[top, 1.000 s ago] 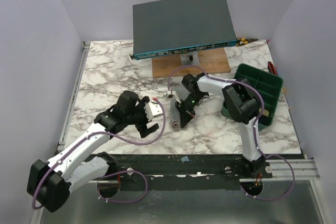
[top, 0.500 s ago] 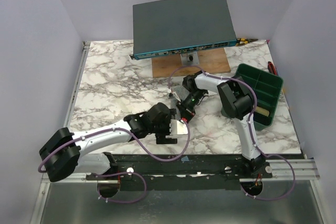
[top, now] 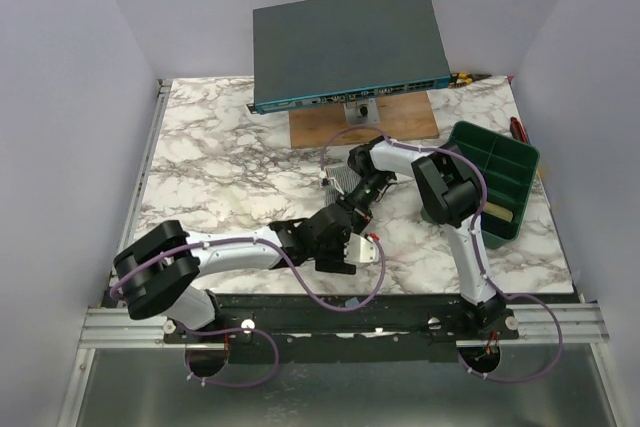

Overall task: Roll the underwear
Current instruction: Roll the underwear to the center of the board.

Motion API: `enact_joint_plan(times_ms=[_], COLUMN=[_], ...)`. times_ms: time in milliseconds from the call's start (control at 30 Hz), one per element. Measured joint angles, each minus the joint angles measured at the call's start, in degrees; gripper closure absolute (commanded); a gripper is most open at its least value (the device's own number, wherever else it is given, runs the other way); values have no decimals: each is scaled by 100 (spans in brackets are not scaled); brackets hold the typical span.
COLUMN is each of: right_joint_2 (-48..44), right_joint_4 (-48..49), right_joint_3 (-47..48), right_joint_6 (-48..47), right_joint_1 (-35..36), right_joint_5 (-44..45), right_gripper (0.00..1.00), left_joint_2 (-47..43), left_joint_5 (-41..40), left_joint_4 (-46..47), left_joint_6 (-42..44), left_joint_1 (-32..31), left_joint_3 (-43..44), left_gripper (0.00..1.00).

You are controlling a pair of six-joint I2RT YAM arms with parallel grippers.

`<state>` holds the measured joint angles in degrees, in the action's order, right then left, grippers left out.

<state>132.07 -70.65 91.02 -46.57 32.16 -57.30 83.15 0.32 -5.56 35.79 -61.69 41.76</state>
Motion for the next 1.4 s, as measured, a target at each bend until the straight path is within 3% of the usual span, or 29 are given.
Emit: enact_joint_plan(times_ms=[333,567,700,767,1067,1400], right_joint_2=[0,2,0,0,-42,-175], right_joint_4=[0,0,0,0,2,13], right_joint_3=[0,2,0,-2,-155,-295], right_joint_6=[2,2,2,2,24,9], right_joint_1=[0,0,0,0,0,-2], right_joint_5=[2,2,2,4,4,164], right_gripper=[99,99,99,99,99,99], left_joint_2=[402,584,774,798,977,1276], left_joint_5=[-136,-101,4,55,385,341], left_joint_4=[35,-258,-568,-704,-1331,-1565], left_joint_6=[-15,-44,-103,-155,-586,-951], left_joint_1=[0,0,0,0,0,-2], left_joint_3=[188,470,710,791,1196,1401], left_gripper=[18,45,50,50,31,37])
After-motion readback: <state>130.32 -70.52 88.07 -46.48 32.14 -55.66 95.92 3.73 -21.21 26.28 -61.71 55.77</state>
